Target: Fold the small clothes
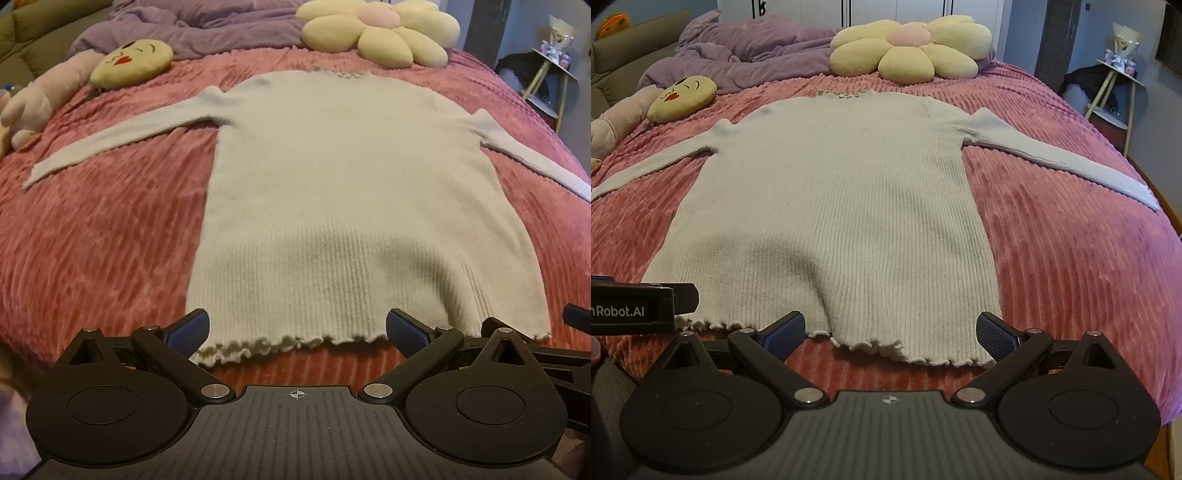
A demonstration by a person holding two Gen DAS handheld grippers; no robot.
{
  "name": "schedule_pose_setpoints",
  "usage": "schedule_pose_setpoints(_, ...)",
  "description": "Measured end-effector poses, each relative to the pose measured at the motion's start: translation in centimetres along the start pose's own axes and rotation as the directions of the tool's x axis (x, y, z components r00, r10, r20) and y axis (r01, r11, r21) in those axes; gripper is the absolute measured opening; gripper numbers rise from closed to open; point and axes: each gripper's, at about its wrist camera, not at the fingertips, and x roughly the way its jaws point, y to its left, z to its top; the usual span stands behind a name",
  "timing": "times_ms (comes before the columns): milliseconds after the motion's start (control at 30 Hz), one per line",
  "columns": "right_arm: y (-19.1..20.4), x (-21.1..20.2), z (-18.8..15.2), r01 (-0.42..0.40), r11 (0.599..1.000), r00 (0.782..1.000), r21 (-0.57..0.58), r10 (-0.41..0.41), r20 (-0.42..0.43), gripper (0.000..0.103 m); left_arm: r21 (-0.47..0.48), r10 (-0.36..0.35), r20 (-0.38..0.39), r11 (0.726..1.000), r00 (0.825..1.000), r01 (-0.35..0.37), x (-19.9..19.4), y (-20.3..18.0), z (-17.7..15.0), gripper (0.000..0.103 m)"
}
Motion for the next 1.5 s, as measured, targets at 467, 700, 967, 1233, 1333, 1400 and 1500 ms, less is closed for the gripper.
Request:
schedule_pose_setpoints(467, 0.1, 0.0, 0.1, -0.005, 1.000, 1.000, 0.006, 0.005, -0.007, 0.099, -0.006, 0.001, -0.009, 1.000, 1.000, -0.001, 0.2, 0.3, 0.0, 0.103)
schedule_pose_setpoints(700, -0.2, 0.2, 0.1, -0.006, 1.000, 1.000, 0.009, 0.006, -0.010, 0.099, -0.010, 0.002, -0.016, 1.000, 1.000, -0.002, 0.4, 0.3, 0.1, 0.103)
schedule_pose_setpoints(967, -0.2, 0.3, 0.2, -0.004, 1.000, 1.000, 0.014, 0.004, -0.013, 0.099, -0.011, 0.003, -0.019, 1.000, 1.000, -0.003, 0.5, 0.3, 0.1, 0.103)
schedule_pose_setpoints(1233, -0.4, 0.5, 0.2, -0.002, 1.000, 1.000, 0.019, 0.002, -0.015, 0.099, -0.014, 0.003, -0.023, 1.000, 1.000, -0.004, 0.7, 0.4, 0.2, 0.103)
schedule_pose_setpoints(1333, -0.4, 0.6, 0.2, -0.002, 1.000, 1.000, 0.019, 0.002, -0.016, 0.099, -0.016, 0.004, -0.027, 1.000, 1.000, -0.005, 0.9, 0.4, 0.2, 0.103)
schedule_pose_setpoints(1400, -0.4, 0.6, 0.3, -0.001, 1.000, 1.000, 0.020, 0.002, -0.020, 0.099, -0.013, 0.007, -0.028, 1.000, 1.000, -0.007, 1.0, 0.5, 0.2, 0.103)
schedule_pose_setpoints(1500, -0.5, 0.8, 0.2, 0.000, 1.000, 1.000, 0.024, 0.000, -0.023, 0.099, -0.013, 0.009, -0.031, 1.000, 0.999, -0.009, 1.1, 0.5, 0.2, 0.103)
